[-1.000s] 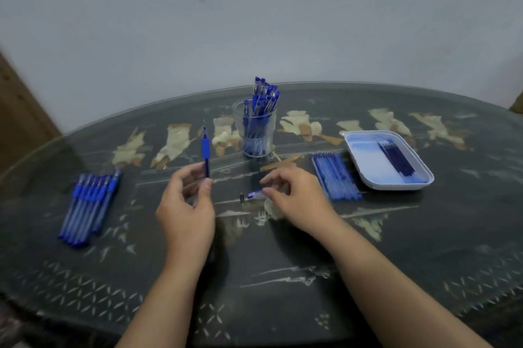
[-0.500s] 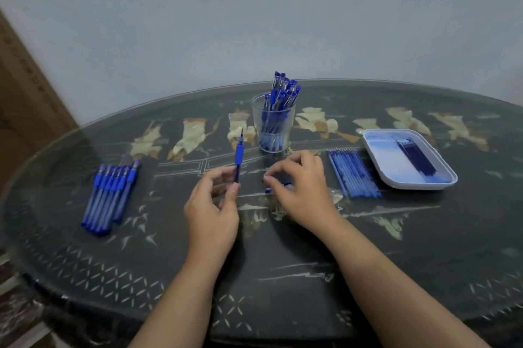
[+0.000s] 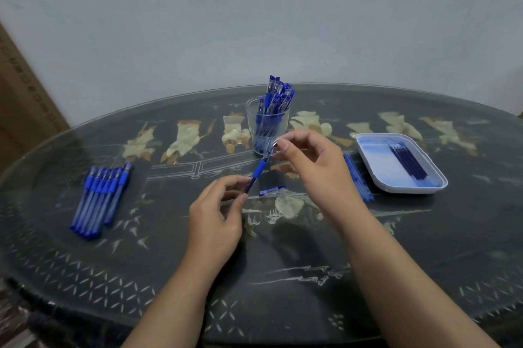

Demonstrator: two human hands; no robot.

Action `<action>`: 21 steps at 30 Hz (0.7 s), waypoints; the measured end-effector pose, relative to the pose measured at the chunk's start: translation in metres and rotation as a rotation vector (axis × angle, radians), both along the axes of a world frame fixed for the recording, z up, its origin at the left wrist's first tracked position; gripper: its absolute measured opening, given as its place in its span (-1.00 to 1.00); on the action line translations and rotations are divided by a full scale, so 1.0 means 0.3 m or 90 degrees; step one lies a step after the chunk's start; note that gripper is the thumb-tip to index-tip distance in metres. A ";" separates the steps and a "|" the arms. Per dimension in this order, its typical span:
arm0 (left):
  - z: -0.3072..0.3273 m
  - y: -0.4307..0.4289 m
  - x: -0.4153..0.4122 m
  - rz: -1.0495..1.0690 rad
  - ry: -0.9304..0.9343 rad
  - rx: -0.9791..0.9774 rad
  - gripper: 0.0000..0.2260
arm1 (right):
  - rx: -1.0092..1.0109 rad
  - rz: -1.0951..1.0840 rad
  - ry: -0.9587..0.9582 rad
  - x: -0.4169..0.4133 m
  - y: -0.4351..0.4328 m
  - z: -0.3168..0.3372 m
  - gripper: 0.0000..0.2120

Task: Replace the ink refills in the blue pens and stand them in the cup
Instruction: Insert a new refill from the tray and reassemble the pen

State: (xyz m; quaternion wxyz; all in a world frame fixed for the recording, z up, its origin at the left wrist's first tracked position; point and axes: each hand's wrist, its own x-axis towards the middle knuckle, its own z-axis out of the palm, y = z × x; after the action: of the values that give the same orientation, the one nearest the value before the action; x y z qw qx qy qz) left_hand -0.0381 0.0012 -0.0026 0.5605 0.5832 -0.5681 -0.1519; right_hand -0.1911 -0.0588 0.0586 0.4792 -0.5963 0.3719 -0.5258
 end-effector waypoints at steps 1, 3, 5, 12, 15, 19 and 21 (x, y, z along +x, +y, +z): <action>0.001 0.000 -0.001 0.000 -0.004 -0.001 -0.69 | -0.012 -0.002 0.026 0.001 0.000 -0.003 -0.96; 0.003 0.002 -0.001 0.000 -0.010 -0.005 -0.69 | -0.033 -0.008 0.092 0.006 -0.001 -0.010 -0.96; 0.003 0.001 0.001 0.002 -0.018 -0.008 -0.69 | -0.049 -0.008 0.136 0.009 -0.002 -0.017 -0.96; -0.001 -0.001 0.000 -0.002 -0.019 -0.009 -0.69 | -0.090 -0.010 0.159 0.014 -0.003 -0.024 -0.96; -0.002 -0.003 -0.001 -0.005 -0.011 -0.012 -0.69 | -0.080 0.021 0.139 0.014 -0.003 -0.027 -0.86; 0.000 -0.001 -0.001 -0.006 -0.013 -0.016 -0.66 | -0.060 -0.007 0.120 0.032 0.000 -0.034 -0.94; 0.001 0.000 -0.002 -0.005 -0.011 -0.013 -0.65 | -0.047 -0.014 0.113 0.031 0.000 -0.040 -0.87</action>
State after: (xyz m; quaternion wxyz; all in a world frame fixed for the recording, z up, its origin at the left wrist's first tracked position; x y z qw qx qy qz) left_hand -0.0386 0.0011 -0.0023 0.5609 0.5763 -0.5770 -0.1429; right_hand -0.1818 -0.0588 0.0467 0.4159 -0.6539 0.3999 -0.4894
